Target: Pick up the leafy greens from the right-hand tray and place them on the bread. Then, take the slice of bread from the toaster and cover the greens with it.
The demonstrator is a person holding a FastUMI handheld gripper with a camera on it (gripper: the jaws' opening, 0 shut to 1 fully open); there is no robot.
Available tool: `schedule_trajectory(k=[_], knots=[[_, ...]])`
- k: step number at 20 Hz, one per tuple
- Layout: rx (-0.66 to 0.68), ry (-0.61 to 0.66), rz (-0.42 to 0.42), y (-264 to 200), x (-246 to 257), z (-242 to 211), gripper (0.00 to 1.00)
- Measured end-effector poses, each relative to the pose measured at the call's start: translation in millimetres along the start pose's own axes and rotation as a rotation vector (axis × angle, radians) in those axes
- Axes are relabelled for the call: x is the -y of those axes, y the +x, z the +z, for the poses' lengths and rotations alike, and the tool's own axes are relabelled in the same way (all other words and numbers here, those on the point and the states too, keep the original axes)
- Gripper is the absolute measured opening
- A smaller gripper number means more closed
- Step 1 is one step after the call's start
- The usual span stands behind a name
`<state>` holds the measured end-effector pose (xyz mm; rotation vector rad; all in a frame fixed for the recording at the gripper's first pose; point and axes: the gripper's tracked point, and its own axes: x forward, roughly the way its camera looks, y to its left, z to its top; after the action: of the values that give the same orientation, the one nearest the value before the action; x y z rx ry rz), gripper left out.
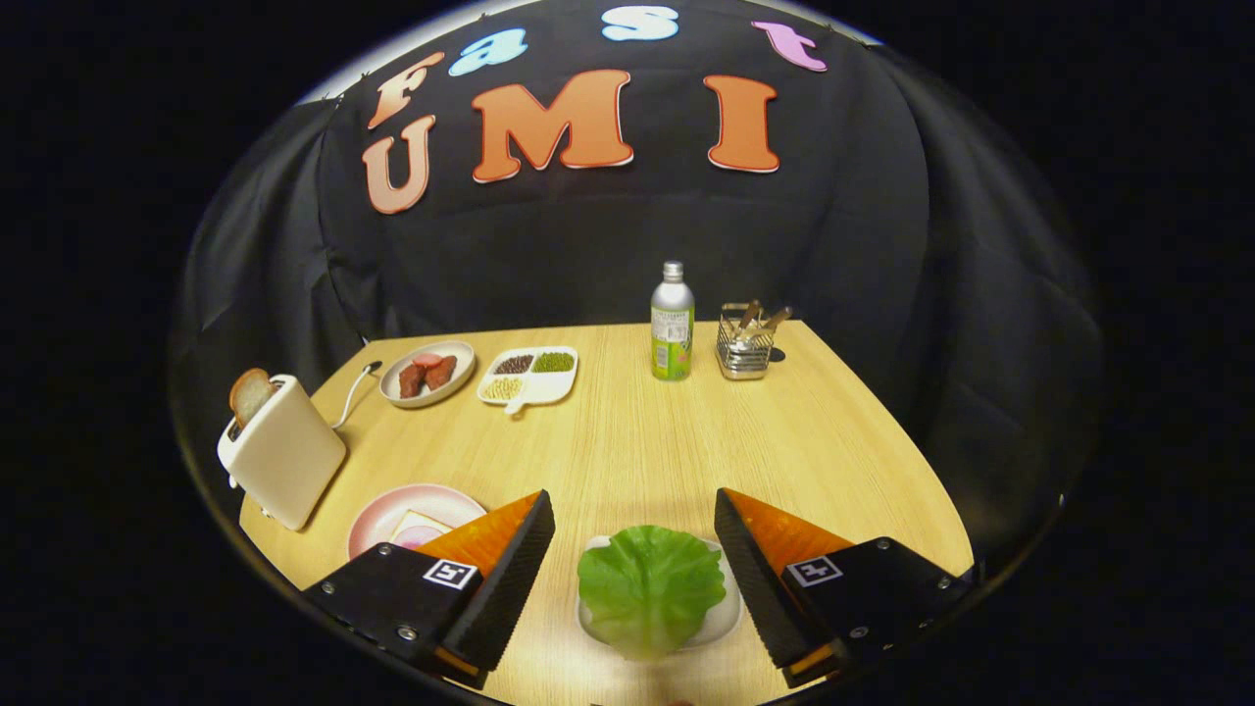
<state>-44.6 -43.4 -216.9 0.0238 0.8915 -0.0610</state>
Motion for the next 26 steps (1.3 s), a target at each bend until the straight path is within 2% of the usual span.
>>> schedule_trajectory(k=[5,9,12,21,26], knots=[[-0.128,0.003,0.058,6,-9,-30,0.99],[-0.252,-0.064,0.064,9,-8,-66,0.99],[-0.336,-0.067,0.083,10,-8,-89,0.99],[-0.422,-0.074,0.049,33,6,-114,0.95],[-0.433,-0.028,0.051,41,8,-121,0.85]])
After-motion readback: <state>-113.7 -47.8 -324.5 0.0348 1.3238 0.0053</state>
